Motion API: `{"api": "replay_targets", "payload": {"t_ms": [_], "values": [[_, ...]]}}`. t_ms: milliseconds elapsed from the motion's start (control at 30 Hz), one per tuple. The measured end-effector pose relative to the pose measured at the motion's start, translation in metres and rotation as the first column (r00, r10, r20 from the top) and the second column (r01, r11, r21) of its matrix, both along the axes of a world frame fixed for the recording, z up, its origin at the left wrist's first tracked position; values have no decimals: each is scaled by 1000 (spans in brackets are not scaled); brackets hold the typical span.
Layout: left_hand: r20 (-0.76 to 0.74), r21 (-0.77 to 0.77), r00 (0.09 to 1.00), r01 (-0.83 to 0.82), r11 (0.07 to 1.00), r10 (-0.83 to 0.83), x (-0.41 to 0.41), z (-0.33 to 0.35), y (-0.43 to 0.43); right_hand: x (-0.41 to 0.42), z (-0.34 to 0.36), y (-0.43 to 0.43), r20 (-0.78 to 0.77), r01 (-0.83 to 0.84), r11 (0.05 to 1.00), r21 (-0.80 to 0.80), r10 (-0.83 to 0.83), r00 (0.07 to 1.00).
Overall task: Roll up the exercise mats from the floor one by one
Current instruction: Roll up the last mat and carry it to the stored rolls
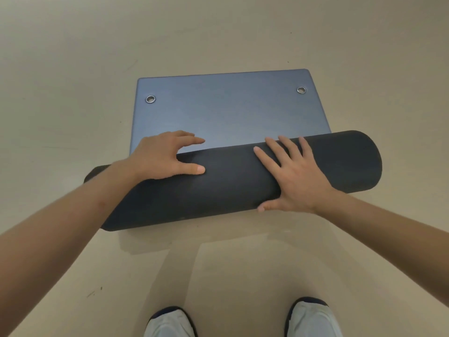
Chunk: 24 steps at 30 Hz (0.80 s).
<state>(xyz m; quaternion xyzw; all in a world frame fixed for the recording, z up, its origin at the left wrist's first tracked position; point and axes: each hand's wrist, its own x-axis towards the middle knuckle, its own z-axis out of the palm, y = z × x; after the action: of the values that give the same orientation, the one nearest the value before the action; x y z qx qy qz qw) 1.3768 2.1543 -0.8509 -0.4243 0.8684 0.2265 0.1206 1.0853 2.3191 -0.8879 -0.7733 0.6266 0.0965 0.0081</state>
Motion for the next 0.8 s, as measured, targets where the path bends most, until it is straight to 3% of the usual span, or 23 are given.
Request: {"api": "replay_targets", "payload": {"t_ms": [167, 367, 433, 533, 633, 800], "values": [[-158, -376, 982, 38, 926, -104, 2, -5, 48, -16, 9, -47, 85, -25, 993, 118, 15, 996], [153, -376, 981, 172, 910, -122, -8, -33, 72, -27, 21, -101, 224, 25, 933, 358, -112, 968], [170, -375, 978, 178, 910, -121, -14, -37, 55, -28, 24, -109, 179, 64, 949, 308, -124, 976], [147, -345, 981, 167, 924, -123, -20, -35, 25, -26, 27, -106, 144, 113, 993, 46, -119, 983], [120, -295, 983, 171, 940, -141, -24, -29, 0, -21, 17, -94, 157, 34, 993, -116, -15, 987], [95, -172, 982, 178, 969, -163, -30, -22, -32, -13, 3, -92, -26, -21, 1000, -21, 20, 999]]}}
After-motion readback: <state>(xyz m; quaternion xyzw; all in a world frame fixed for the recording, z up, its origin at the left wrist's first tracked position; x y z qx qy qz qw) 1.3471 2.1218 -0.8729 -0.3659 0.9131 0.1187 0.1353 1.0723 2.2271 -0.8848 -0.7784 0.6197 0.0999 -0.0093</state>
